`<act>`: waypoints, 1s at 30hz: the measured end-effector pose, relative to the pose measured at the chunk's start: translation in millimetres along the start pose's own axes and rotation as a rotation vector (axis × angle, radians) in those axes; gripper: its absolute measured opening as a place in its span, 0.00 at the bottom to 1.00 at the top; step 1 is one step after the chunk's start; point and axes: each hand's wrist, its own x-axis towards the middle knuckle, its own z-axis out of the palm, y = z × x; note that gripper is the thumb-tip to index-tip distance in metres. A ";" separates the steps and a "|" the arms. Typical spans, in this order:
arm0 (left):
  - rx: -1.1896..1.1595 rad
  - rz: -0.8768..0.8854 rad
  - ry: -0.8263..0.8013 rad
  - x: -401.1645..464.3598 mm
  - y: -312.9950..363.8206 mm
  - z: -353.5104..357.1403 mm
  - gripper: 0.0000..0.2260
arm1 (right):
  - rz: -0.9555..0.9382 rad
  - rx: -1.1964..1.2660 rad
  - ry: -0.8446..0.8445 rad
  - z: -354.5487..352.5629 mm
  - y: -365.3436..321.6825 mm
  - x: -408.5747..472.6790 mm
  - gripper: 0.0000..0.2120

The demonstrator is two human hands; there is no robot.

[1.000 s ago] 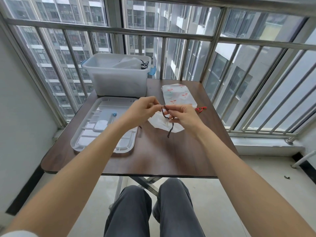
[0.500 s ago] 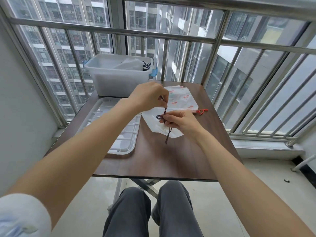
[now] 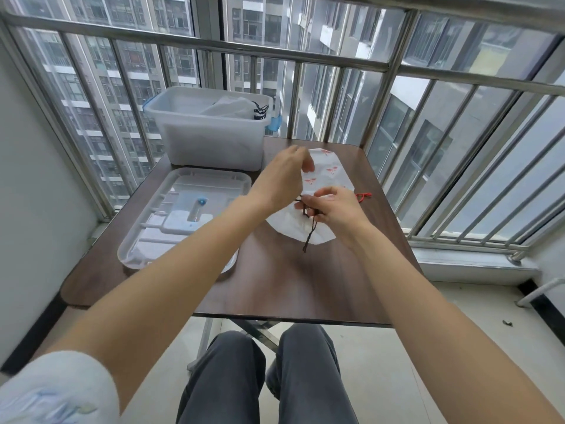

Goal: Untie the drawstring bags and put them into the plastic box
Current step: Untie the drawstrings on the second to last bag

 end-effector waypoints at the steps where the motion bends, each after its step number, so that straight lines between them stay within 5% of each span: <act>1: -0.025 0.007 -0.037 -6.9 2.2 -0.4 0.12 | -0.006 0.000 0.016 -0.7 -0.8 1.2 0.11; 5: -0.145 0.030 -0.154 -30.5 -1.1 3.9 0.10 | -0.011 -0.074 0.009 -1.9 -2.6 2.7 0.11; 12: -0.204 -0.047 0.067 -37.4 -4.1 5.4 0.08 | -0.111 -0.185 0.041 -0.6 -7.3 -2.4 0.08; 19: -0.080 0.059 0.203 -48.2 -10.9 12.2 0.10 | 0.045 0.042 -0.102 -5.6 -10.9 -1.5 0.18; 24: 0.256 0.233 0.407 -52.0 -14.1 15.3 0.09 | 0.051 0.149 -0.073 -6.5 -13.0 -5.9 0.21; 26: 0.328 0.177 0.471 -51.9 -9.9 15.5 0.09 | -0.028 0.068 0.031 -3.1 -10.9 -8.4 0.21; 30: 0.024 -0.154 0.281 -50.2 1.8 14.9 0.06 | -0.280 -0.204 0.185 5.5 -2.1 -9.7 0.15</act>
